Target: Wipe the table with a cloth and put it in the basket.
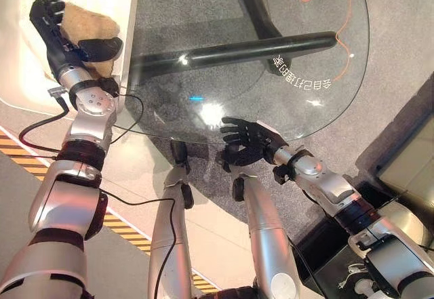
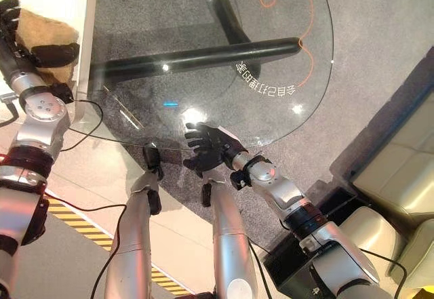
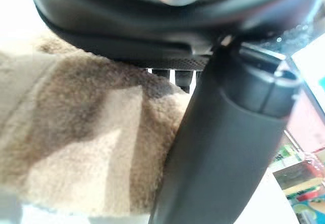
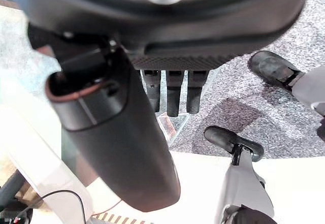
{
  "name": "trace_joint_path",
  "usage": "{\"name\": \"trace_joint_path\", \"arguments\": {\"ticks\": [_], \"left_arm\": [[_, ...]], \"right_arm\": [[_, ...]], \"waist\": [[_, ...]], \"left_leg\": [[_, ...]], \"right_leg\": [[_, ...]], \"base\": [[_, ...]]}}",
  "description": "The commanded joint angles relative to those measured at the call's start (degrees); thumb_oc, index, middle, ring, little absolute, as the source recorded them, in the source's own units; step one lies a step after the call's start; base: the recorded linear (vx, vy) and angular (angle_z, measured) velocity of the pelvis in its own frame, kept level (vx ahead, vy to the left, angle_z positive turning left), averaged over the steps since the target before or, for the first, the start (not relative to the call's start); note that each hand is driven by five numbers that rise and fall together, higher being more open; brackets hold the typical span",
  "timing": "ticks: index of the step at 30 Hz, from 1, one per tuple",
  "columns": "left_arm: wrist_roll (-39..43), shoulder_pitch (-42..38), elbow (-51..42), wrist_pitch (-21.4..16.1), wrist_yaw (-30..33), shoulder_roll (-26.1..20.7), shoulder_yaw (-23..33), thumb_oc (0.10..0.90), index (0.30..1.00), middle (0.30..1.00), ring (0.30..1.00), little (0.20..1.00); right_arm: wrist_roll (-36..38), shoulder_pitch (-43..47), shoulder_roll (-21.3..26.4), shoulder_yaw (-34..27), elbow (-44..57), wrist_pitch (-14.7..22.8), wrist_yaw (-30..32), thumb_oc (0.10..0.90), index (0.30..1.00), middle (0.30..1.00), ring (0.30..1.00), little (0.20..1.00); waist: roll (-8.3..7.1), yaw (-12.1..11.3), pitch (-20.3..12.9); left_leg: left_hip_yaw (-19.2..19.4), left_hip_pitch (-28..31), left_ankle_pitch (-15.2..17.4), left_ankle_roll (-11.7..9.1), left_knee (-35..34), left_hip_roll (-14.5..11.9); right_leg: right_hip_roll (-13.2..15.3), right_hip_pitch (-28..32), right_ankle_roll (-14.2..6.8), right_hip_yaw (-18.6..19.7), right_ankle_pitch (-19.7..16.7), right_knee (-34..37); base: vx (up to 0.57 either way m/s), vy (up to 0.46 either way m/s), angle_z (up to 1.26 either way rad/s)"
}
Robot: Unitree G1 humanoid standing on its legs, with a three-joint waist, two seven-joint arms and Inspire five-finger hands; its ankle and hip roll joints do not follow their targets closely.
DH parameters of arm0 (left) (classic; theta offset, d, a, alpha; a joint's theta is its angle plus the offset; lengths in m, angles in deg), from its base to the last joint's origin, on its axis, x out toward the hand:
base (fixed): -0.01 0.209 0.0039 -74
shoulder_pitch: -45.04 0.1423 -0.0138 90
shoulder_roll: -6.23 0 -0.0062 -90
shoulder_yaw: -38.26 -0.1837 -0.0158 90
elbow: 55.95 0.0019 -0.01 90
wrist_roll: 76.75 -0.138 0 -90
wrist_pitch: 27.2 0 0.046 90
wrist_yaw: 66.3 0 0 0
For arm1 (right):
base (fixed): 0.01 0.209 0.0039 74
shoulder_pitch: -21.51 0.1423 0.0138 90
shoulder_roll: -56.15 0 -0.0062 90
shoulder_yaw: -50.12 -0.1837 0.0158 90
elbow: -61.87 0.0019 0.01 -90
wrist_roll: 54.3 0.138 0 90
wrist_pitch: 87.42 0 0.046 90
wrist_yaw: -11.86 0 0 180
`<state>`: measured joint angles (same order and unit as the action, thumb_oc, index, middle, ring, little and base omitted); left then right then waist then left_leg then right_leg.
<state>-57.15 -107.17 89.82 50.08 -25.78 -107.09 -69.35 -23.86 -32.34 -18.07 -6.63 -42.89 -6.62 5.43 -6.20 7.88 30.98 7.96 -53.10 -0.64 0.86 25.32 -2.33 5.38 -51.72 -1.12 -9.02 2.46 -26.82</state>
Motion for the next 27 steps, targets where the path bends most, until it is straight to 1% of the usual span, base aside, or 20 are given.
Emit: {"name": "trace_joint_path", "arguments": {"ticks": [1, 8, 11, 15, 17, 19, 21, 24, 26, 27], "left_arm": [[0.60, -3.03, -0.23, -2.91, 1.17, -5.45, 0.71, 0.800, 0.900, 0.900, 0.900, 0.900], [0.69, -2.90, -0.68, -3.55, 1.19, -6.22, 0.91, 0.800, 0.900, 0.900, 0.900, 0.900], [0.23, -2.31, -1.62, -4.57, 1.74, -6.49, 1.28, 0.800, 0.900, 0.900, 0.900, 0.900], [-0.90, -1.52, -3.61, -7.44, 4.04, -6.60, 1.81, 0.800, 0.900, 0.900, 0.900, 0.900], [-3.35, -0.25, -6.37, -9.84, 6.05, -6.65, 2.41, 0.800, 0.900, 0.900, 0.900, 0.900], [-5.45, 1.17, -8.87, -11.02, 7.59, -6.45, 3.15, 0.800, 0.900, 0.900, 0.900, 0.900], [-7.05, 2.93, -11.72, -12.64, 8.95, -6.47, 4.05, 0.800, 0.900, 0.900, 0.900, 0.900], [-8.30, 5.73, -15.20, -14.10, 9.02, -6.02, 5.71, 0.800, 0.900, 0.900, 0.900, 0.900], [-8.63, 7.90, -17.17, -15.16, 7.95, -5.80, 6.97, 0.800, 0.900, 0.900, 0.900, 0.900], [-8.90, 10.39, -19.70, -15.78, 6.55, -5.19, 8.39, 0.800, 0.900, 0.900, 0.900, 0.900]], "right_arm": [[2.08, -2.89, 1.12, -0.90, 5.39, 3.03, -0.62, 0.800, 0.900, 0.900, 0.900, 0.900], [2.15, -3.44, 1.04, -1.20, 6.60, 2.56, -0.14, 0.800, 0.900, 0.900, 0.900, 0.900], [2.06, -4.13, 1.04, -1.49, 6.99, 2.69, -0.01, 0.800, 0.900, 0.900, 0.900, 0.900], [2.09, -4.96, 0.97, -1.68, 7.79, 2.94, 0.42, 0.800, 0.900, 0.900, 0.900, 0.900], [1.32, -6.39, 0.32, -2.12, 8.46, 3.35, 0.70, 0.800, 0.900, 0.900, 0.900, 0.900], [1.00, -7.43, 0.00, -2.76, 9.13, 3.31, 0.61, 0.800, 0.900, 0.900, 0.900, 0.900], [0.10, -8.82, -0.64, -3.14, 9.34, 4.10, 0.64, 0.800, 0.900, 0.900, 0.900, 0.900], [-0.77, -10.45, -1.57, -3.81, 9.90, 4.68, 0.86, 0.800, 0.900, 0.900, 0.900, 0.900], [-1.11, -11.62, -2.01, -4.10, 9.90, 5.64, 0.99, 0.800, 0.900, 0.900, 0.900, 0.900], [-1.36, -12.81, -2.58, -4.62, 10.18, 6.11, 1.02, 0.800, 0.900, 0.900, 0.900, 0.900]], "waist": [[-0.84, -1.66, -1.19], [-0.48, -1.99, -1.19], [-0.32, -2.17, -1.19], [-0.18, -2.36, -1.19], [0.00, -2.66, -1.19], [0.13, -2.97, -1.19], [0.35, -3.43, -1.19], [0.51, -4.01, -1.19], [0.57, -4.48, -1.19], [0.55, -5.04, -1.19]], "left_leg": [[2.53, 3.58, 4.96, -0.32, -1.17, 2.47], [2.26, 4.12, 4.81, -0.31, -1.56, 2.65], [2.19, 4.58, 4.69, -0.23, -1.91, 2.76], [2.16, 5.19, 4.58, -0.18, -2.36, 2.80], [2.08, 5.87, 4.57, -0.06, -2.61, 2.91], [2.02, 6.72, 4.47, 0.00, -3.05, 3.01], [1.89, 7.68, 4.33, 0.00, -3.57, 3.12], [1.80, 9.47, 4.15, -0.03, -4.49, 3.29], [1.66, 10.63, 4.05, -0.08, -5.04, 3.25], [1.43, 12.11, 3.93, -0.14, -5.77, 3.27]], "right_leg": [[-3.09, -0.06, -3.43, 3.24, -4.66, 5.09], [-2.93, 0.45, -3.14, 2.69, -4.28, 5.15], [-2.86, 0.82, -2.98, 2.48, -4.19, 5.23], [-2.86, 1.34, -2.91, 2.31, -4.04, 5.32], [-2.89, 1.98, -2.79, 2.08, -3.82, 5.19], [-2.97, 2.77, -2.68, 1.85, -3.59, 5.13], [-3.08, 3.75, -2.53, 1.59, -3.27, 5.08], [-3.34, 5.67, -2.32, 1.23, -2.65, 5.24], [-3.41, 6.89, -2.25, 0.94, -2.28, 5.38], [-3.49, 8.46, -2.18, 0.60, -1.93, 5.75]], "base": [[-0.06, -0.035, 0.01], [0.00, -0.021, 0.01], [-0.01, -0.040, 0.00], [-0.02, -0.045, 0.00], [-0.03, -0.084, 0.00], [-0.03, -0.083, 0.00], [-0.05, -0.095, -0.01], [-0.05, -0.106, 0.03], [-0.05, -0.146, 0.07], [-0.06, -0.155, 0.03]]}}
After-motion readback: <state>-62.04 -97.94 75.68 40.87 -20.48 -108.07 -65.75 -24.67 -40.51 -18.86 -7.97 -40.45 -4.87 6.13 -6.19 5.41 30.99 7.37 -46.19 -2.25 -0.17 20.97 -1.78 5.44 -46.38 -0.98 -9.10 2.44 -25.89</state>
